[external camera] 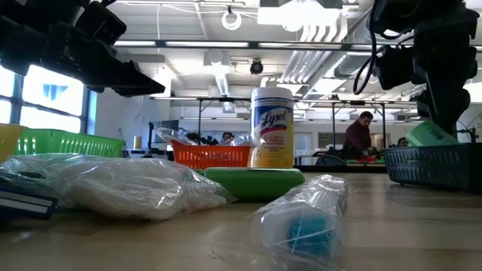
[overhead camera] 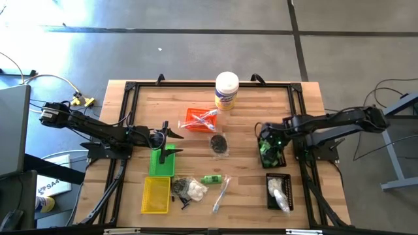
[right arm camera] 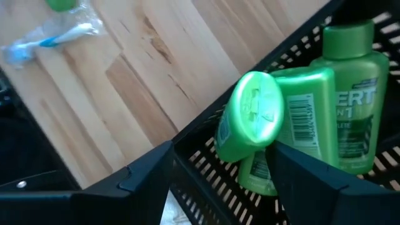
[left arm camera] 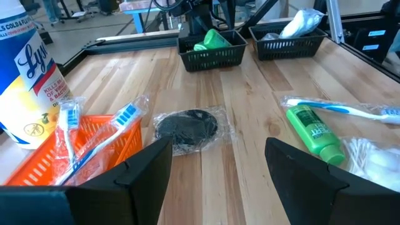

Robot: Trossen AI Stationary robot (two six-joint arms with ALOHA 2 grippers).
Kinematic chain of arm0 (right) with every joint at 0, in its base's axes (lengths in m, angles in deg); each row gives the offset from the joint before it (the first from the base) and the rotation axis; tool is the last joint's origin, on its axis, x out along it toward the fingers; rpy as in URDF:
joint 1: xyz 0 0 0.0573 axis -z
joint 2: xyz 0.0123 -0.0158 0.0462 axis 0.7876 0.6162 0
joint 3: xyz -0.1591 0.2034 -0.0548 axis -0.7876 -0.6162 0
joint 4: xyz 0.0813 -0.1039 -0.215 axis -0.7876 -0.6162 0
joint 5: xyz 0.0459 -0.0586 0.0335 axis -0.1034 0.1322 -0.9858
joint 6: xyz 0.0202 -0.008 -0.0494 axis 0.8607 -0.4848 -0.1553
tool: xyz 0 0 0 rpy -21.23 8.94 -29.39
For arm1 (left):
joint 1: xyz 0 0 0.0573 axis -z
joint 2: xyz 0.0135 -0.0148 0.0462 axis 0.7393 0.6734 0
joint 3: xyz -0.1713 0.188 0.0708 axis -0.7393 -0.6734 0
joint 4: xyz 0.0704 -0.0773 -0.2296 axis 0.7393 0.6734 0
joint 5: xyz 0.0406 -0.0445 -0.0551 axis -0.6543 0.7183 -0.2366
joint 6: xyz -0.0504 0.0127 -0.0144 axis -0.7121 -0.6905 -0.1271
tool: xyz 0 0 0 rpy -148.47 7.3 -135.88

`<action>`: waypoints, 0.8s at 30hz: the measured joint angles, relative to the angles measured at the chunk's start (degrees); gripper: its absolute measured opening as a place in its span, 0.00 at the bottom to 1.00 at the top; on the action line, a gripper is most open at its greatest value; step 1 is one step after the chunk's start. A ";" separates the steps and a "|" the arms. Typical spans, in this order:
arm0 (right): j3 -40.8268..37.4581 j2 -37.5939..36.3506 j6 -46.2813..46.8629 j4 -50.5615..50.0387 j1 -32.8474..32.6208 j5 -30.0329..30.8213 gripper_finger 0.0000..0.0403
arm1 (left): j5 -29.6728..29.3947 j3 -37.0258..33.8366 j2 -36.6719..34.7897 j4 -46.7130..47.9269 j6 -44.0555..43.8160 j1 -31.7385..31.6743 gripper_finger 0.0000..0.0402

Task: Pick & Place Travel size toiletries
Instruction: Put the green shampoo into the top black bin

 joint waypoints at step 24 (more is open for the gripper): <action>0.00 -0.05 -4.95 0.20 5.47 -1.18 0.61 | 0.00 0.00 0.00 0.48 -0.01 0.00 0.62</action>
